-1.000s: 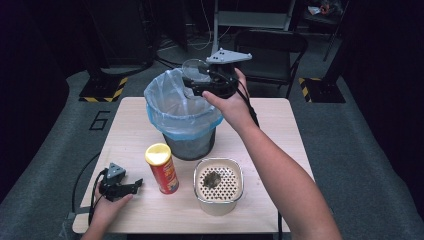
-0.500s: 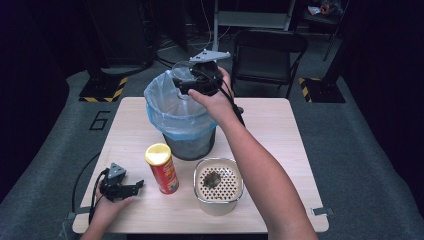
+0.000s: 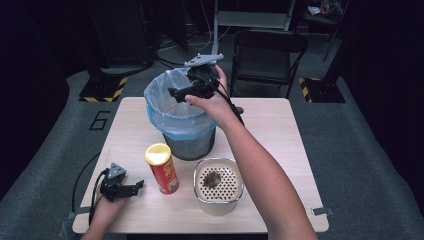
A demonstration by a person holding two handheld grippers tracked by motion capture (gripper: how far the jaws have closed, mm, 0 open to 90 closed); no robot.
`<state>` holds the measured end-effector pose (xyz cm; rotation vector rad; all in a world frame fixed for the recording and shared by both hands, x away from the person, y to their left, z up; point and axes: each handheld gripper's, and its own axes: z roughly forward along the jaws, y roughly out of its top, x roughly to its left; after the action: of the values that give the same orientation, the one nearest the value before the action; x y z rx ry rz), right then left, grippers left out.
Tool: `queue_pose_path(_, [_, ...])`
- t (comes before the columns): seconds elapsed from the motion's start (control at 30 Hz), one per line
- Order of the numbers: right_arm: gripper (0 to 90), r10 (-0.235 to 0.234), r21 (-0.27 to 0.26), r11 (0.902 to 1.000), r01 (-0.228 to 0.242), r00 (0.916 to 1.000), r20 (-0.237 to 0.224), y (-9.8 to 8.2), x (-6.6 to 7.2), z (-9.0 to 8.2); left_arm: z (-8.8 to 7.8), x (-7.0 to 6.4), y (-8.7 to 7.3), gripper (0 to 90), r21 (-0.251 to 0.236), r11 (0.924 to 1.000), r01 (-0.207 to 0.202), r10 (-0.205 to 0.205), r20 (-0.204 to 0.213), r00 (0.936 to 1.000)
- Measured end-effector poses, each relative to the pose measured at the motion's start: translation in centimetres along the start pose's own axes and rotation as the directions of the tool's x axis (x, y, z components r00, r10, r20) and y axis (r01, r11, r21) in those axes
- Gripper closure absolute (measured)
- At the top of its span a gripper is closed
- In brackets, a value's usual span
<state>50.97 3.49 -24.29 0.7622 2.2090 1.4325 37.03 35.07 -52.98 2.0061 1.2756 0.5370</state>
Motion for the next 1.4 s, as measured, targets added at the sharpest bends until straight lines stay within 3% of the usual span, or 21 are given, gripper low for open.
queue_pose_path(0.1, [10.1, 0.009, -0.005, 0.9999, -0.009, 1.0000, -0.001, 0.0, -0.1, -0.3, 0.0, 0.0, 0.0, 14.5, 0.000, 1.0000, -0.001, 0.001, -0.009, 1.0000])
queue_pose_path(0.27, [14.9, 0.004, -0.038, 0.9993, -0.004, 0.9999, 0.015, -0.5, -0.8, -2.1, 0.0, -0.1, 0.0, 13.7, 0.003, 1.0000, -0.005, 0.005, 0.001, 1.0000])
queue_pose_path(0.4, [22.6, -0.003, -0.069, 0.9976, 0.004, 0.9999, 0.013, -0.9, -1.5, -3.3, 0.0, 0.0, 0.0, 13.6, 0.003, 1.0000, -0.008, 0.008, 0.000, 1.0000])
queue_pose_path(0.63, [28.6, 0.009, -0.111, 0.9937, -0.008, 0.9999, 0.008, -2.1, -2.9, -6.7, 0.0, -0.1, -0.1, 14.8, -0.010, 0.9999, 0.002, -0.002, -0.007, 1.0000])
queue_pose_path(0.67, [29.9, 0.005, -0.126, 0.9920, -0.002, 0.9997, 0.024, -2.6, -3.0, -7.7, 0.0, -0.1, -0.1, 14.8, -0.006, 1.0000, 0.003, -0.003, -0.002, 1.0000])
queue_pose_path(0.77, [29.9, -0.022, -0.121, 0.9922, 0.029, 0.9982, 0.055, -3.3, -3.1, -8.6, 0.1, -0.1, -0.1, 14.8, -0.014, 0.9999, 0.002, -0.002, -0.008, 1.0000])
queue_pose_path(0.87, [29.8, -0.067, -0.107, 0.9911, 0.079, 0.9916, 0.111, -5.2, -3.2, -10.1, 0.1, -0.1, 0.0, 15.3, -0.010, 0.9999, 0.006, -0.006, -0.015, 0.9999])
queue_pose_path(0.97, [29.8, -0.082, -0.095, 0.9911, 0.093, 0.9898, 0.117, -6.4, -3.3, -10.9, 0.0, 0.0, 0.1, 15.5, -0.004, 0.9999, 0.014, -0.014, -0.017, 0.9998])
queue_pose_path(1.2, [28.6, -0.058, -0.096, 0.9929, 0.070, 0.9910, 0.121, -8.6, -3.3, -12.7, -0.1, 0.4, 0.4, 15.5, -0.010, 0.9963, 0.085, -0.085, 0.009, 0.9963])
queue_pose_path(1.4, [23.9, -0.077, -0.056, 0.9945, 0.088, 0.9814, 0.176, -11.1, -3.2, -13.8, -1.0, 0.0, 0.7, 14.1, -0.046, 0.9967, 0.068, -0.066, 0.031, 0.9973])
